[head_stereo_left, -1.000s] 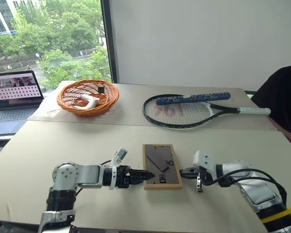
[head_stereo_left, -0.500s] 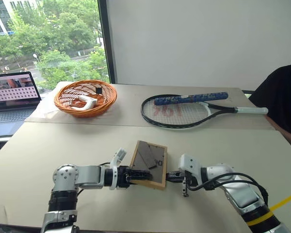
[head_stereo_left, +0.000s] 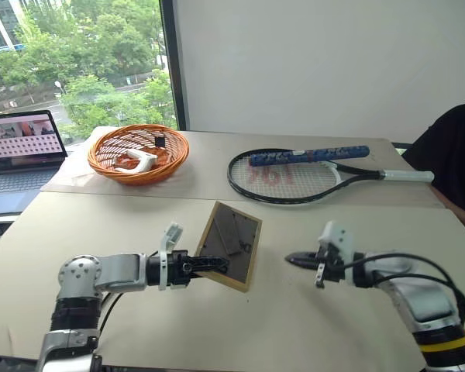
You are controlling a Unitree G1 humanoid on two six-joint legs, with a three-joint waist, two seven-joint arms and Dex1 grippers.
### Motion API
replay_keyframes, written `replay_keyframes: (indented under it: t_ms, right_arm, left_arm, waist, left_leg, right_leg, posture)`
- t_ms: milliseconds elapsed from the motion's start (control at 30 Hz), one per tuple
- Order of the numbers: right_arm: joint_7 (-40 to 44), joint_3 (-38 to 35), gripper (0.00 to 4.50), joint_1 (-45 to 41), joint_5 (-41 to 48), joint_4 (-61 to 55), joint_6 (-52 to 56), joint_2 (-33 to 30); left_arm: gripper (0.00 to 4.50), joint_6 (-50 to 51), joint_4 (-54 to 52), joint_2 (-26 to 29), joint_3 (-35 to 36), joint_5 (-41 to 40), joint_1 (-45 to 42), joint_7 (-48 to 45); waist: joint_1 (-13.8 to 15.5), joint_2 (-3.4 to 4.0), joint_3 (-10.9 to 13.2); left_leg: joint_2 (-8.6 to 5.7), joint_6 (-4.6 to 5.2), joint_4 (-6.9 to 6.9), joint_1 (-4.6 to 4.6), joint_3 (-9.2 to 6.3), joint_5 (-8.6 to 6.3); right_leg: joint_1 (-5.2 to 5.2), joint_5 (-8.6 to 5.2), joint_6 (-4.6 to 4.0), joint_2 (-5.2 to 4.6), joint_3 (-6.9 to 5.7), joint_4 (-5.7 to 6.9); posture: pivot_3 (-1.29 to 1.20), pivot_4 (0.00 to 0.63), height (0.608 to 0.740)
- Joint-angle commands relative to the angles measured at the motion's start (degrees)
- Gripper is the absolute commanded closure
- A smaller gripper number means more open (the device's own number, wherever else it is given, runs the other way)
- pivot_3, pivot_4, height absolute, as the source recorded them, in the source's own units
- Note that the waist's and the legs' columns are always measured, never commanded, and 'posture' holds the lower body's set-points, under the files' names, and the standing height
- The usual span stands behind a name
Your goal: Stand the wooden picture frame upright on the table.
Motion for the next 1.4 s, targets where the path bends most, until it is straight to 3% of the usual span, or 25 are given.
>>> replay_keyframes:
  t_ms: [33,267,300,500,700,867,1100,1267,1400]
  right_arm:
    - [-1.50,-2.13,2.60,-4.82,11.32,-6.73,11.32,0.13]
    - [-5.83,5.98,0.13,-11.74,11.29,-4.97,15.78,4.29]
    - [-5.55,7.06,0.04,-11.92,11.12,-4.74,15.72,4.42]
    - [-2.00,9.14,0.04,-12.78,13.07,-7.96,11.56,6.10]
    - [1.10,7.86,0.04,-10.95,10.55,-11.14,2.15,5.28]
    - [1.60,6.19,0.04,-8.73,5.85,-7.63,-4.57,2.20]
    - [2.19,0.38,0.04,-4.19,-2.84,-1.61,-18.18,-3.99]
    - [-0.44,4.75,0.04,1.92,-21.90,1.18,-45.57,-6.19]
    - [-12.73,8.53,0.04,0.57,-41.09,8.29,-70.15,-5.23]
  left_arm:
    - [3.34,-1.93,-6.07,0.68,-0.94,1.47,-2.02,-6.64]
    - [3.34,-6.55,-13.36,-0.65,-3.73,10.75,-2.78,-17.39]
    - [3.34,-6.60,-13.37,-0.68,-3.95,11.20,-2.99,-18.16]
    - [3.34,-4.37,-7.18,-1.10,-4.47,9.20,-4.18,-16.98]
    - [3.34,-2.11,4.04,0.92,-5.65,-3.14,-4.95,-13.51]
    - [3.34,-2.65,4.39,4.78,-8.83,-11.42,-4.36,-13.30]
    - [3.34,-1.72,5.84,8.47,-8.89,-12.66,-4.77,-18.46]
    - [3.34,0.10,9.21,10.65,-10.31,-12.66,-6.50,-22.02]
    - [3.34,0.59,12.12,10.49,-10.88,-12.66,-8.32,-22.93]
  waist:
    - [0.14,-0.02,0.02]
    - [0.30,-0.04,0.04]
    - [0.33,-0.07,0.06]
    - [0.22,-0.07,0.09]
    - [0.20,-0.06,0.11]
    - [0.25,-0.06,0.12]
    - [0.65,-0.06,0.13]
    - [0.74,-0.05,0.14]
    - [0.65,-0.01,0.16]
  left_leg:
    - [0.00,0.00,-0.04,0.00,-0.01,0.00]
    - [0.00,-0.01,-0.06,-0.17,-0.01,-0.01]
    - [-0.01,-0.01,-0.07,-0.20,-0.01,-0.01]
    - [0.00,0.00,-0.12,-0.30,-0.01,0.00]
    - [0.01,0.01,-0.07,-0.62,-0.02,0.00]
    - [0.01,0.00,-0.07,-0.68,-0.03,0.00]
    - [0.00,0.00,-0.04,-0.69,-0.03,0.00]
    - [0.00,0.00,-0.09,-0.68,-0.03,0.00]
    - [-0.01,-0.03,-0.01,-0.67,-0.03,0.03]
  right_leg:
    - [0.00,-0.01,-0.01,0.00,-0.01,-0.02]
    - [-0.14,-0.03,-0.03,-0.01,-0.03,-0.08]
    - [-0.18,-0.03,-0.03,0.00,-0.03,-0.08]
    - [-0.34,-0.04,-0.03,0.00,-0.03,-0.07]
    - [-0.61,-0.03,-0.01,0.00,-0.04,-0.01]
    - [-0.67,-0.03,-0.02,0.01,-0.06,-0.01]
    - [-0.68,-0.03,-0.02,0.00,-0.06,-0.02]
    - [-0.74,-0.08,-0.02,0.00,-0.08,-0.01]
    - [-0.73,-0.13,0.16,0.00,-0.07,-0.01]
  posture:
    - [0.00,0.150,0.696]
    - [0.00,0.150,0.696]
    - [0.00,0.150,0.696]
    - [0.00,0.150,0.696]
    - [0.00,0.150,0.696]
    - [0.00,0.150,0.696]
    - [0.00,0.150,0.696]
    - [0.00,0.150,0.696]
    - [0.00,0.150,0.696]
